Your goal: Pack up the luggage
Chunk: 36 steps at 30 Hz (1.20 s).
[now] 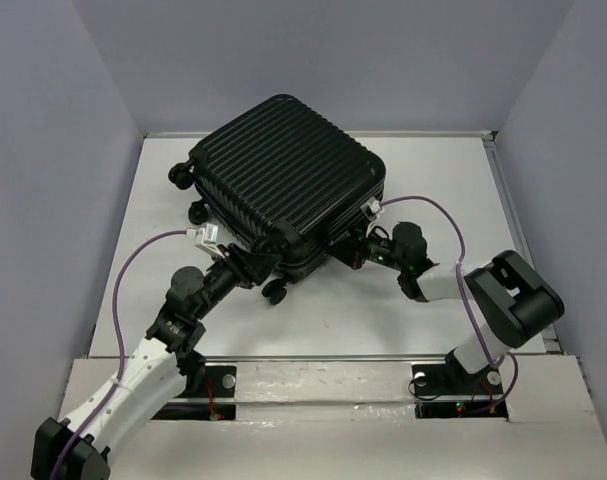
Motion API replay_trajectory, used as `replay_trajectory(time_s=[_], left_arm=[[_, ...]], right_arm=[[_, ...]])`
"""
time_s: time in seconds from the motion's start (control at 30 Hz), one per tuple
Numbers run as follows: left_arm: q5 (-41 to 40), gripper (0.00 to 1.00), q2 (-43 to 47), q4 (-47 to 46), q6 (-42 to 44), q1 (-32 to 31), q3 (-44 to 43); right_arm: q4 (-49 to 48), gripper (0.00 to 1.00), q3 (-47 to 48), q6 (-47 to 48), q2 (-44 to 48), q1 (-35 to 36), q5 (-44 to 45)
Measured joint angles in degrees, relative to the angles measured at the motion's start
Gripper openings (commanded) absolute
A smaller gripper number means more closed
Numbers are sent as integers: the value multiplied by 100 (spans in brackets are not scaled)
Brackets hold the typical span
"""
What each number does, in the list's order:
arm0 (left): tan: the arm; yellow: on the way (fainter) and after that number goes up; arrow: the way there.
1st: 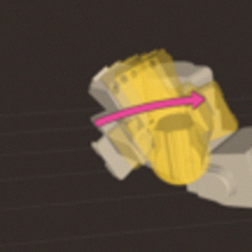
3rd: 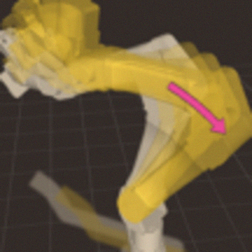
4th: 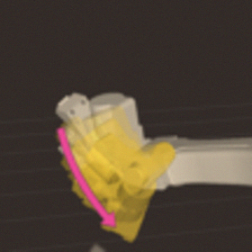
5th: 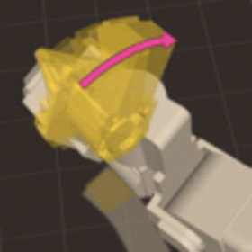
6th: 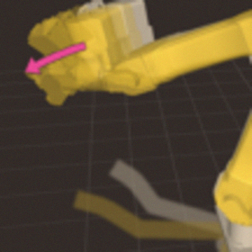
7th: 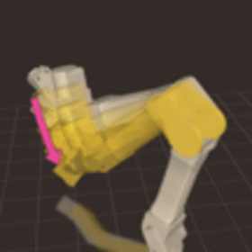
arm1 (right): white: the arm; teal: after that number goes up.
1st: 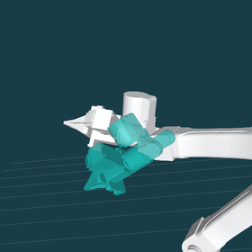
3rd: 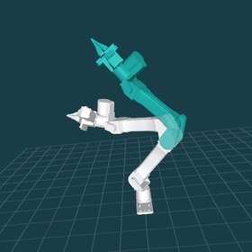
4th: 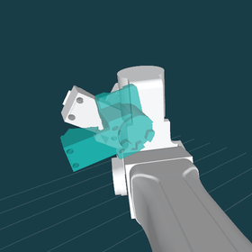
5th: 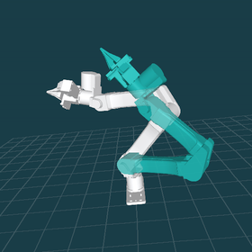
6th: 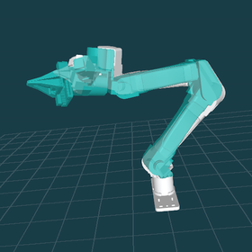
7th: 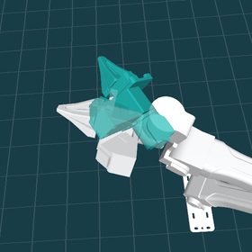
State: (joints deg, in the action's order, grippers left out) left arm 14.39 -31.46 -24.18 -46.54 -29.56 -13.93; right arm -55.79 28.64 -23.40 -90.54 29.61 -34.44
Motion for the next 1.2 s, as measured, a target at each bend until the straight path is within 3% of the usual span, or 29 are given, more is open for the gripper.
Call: replay_trajectory(time_s=[0.17,0.3,0.6,0.73,0.97,1.2], left_arm=[[-76,6,-184,13,33,-11,-66],[44,6,-518,195,48,-133,-374],[457,6,-1130,483,7,-448,-885],[313,6,-1309,568,-48,-649,-1051],[-269,6,-1322,737,-192,-931,-1139],[-1088,6,-1338,595,-201,-1204,-1139]], right_arm=[[387,7,0,197,188,824,1145],[610,7,2,315,522,2173,2168],[726,7,28,367,564,3165,4052],[284,7,348,348,9,3501,4854],[-1467,7,1023,302,-1604,4039,6673],[-1792,7,1794,144,-2315,4223,7851]])
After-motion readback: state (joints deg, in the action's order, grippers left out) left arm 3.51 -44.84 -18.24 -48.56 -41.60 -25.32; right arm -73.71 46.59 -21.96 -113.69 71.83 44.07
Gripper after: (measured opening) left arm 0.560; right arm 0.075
